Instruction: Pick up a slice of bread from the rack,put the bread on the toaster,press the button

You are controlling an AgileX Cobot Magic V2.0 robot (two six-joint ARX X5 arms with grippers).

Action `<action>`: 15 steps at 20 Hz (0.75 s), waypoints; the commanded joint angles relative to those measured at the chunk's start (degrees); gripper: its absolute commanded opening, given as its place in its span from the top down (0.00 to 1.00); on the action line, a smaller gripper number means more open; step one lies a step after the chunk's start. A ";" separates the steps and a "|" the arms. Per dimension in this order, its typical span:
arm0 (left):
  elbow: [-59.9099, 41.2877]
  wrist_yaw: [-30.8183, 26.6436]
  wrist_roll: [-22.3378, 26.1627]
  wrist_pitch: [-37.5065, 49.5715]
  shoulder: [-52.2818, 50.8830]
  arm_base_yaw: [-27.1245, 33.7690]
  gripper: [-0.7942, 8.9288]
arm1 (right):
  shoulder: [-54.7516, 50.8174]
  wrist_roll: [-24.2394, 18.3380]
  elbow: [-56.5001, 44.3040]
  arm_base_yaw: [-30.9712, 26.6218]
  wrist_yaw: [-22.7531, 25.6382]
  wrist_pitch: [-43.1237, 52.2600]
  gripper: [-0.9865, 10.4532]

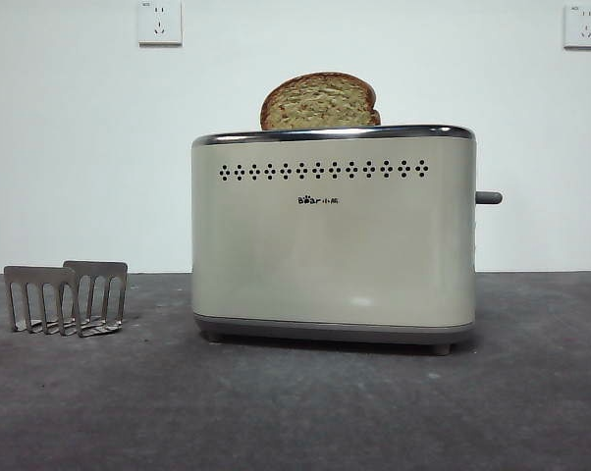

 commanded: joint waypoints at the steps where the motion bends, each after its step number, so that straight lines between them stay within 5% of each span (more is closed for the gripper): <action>1: -6.43 0.37 -1.92 1.03 -6.36 3.69 0.92 | 2.14 -0.63 0.11 0.07 0.20 2.49 0.91; 15: -12.11 3.65 -1.79 -5.03 -20.28 11.06 0.92 | 4.90 -0.63 0.15 0.04 0.46 18.12 0.91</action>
